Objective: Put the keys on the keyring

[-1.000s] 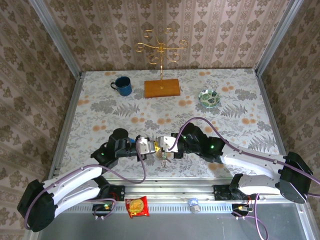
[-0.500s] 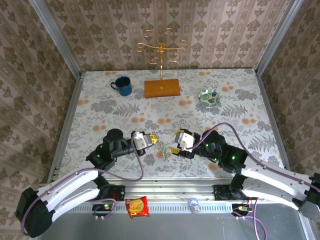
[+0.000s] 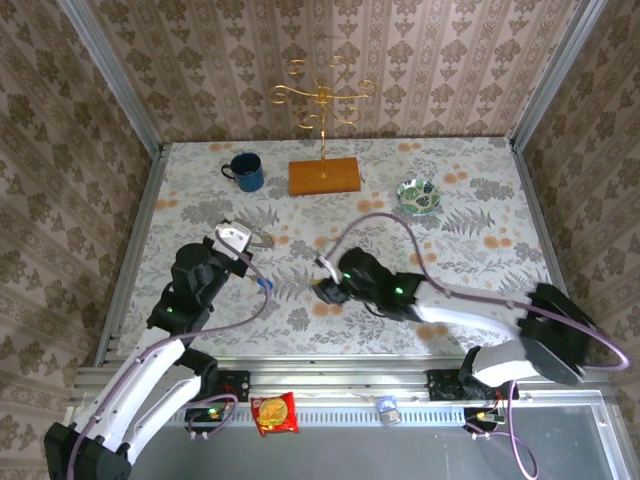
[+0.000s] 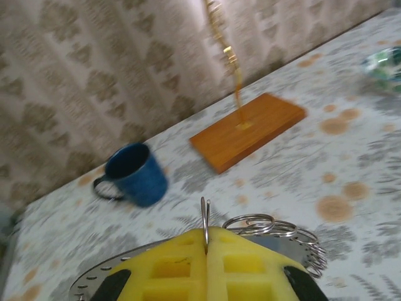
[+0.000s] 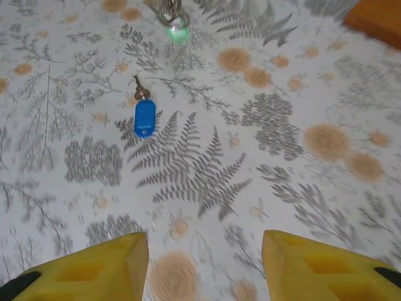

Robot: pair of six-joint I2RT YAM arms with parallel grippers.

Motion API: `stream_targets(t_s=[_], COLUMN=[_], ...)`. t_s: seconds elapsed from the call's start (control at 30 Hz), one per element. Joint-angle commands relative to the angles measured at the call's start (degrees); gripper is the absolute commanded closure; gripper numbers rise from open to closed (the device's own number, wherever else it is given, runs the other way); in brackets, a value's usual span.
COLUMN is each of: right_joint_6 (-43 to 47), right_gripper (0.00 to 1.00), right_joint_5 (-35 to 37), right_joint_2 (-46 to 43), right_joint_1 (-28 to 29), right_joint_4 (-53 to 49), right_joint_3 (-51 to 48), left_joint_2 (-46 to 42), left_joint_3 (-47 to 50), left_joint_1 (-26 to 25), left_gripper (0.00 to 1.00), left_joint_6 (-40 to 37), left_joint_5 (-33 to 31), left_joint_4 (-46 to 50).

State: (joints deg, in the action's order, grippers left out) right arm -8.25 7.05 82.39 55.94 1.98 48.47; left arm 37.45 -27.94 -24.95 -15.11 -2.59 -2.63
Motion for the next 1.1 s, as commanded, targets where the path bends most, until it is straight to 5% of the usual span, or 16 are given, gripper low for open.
stream_targets(t_s=[0.0, 0.33, 0.6, 1.07], right_joint_6=[-6.3, 10.8, 16.6, 18.2], right_gripper=[0.47, 0.51, 0.57, 0.64], right_joint_5=[-2.4, -12.4, -14.0, -14.3], right_joint_2=[9.7, 30.8, 42.8, 51.4], right_joint_1=[0.9, 0.9, 0.1, -0.1], right_joint_4=[-8.1, -10.7, -17.6, -24.1], right_joint_3=[10.9, 29.7, 43.0, 54.7], left_joint_2=[-2.3, -10.1, -17.1, -21.4], left_joint_3=[-1.9, -0.7, 0.9, 0.2], left_joint_1=[3.3, 13.5, 14.2, 14.3], left_gripper=[1.00, 1.00, 1.00, 1.00], left_joint_6=[2.0, 2.7, 4.3, 2.5], left_joint_5=[-5.9, -7.6, -14.9, -14.8], left_joint_4=[0.8, 6.3, 8.9, 12.7])
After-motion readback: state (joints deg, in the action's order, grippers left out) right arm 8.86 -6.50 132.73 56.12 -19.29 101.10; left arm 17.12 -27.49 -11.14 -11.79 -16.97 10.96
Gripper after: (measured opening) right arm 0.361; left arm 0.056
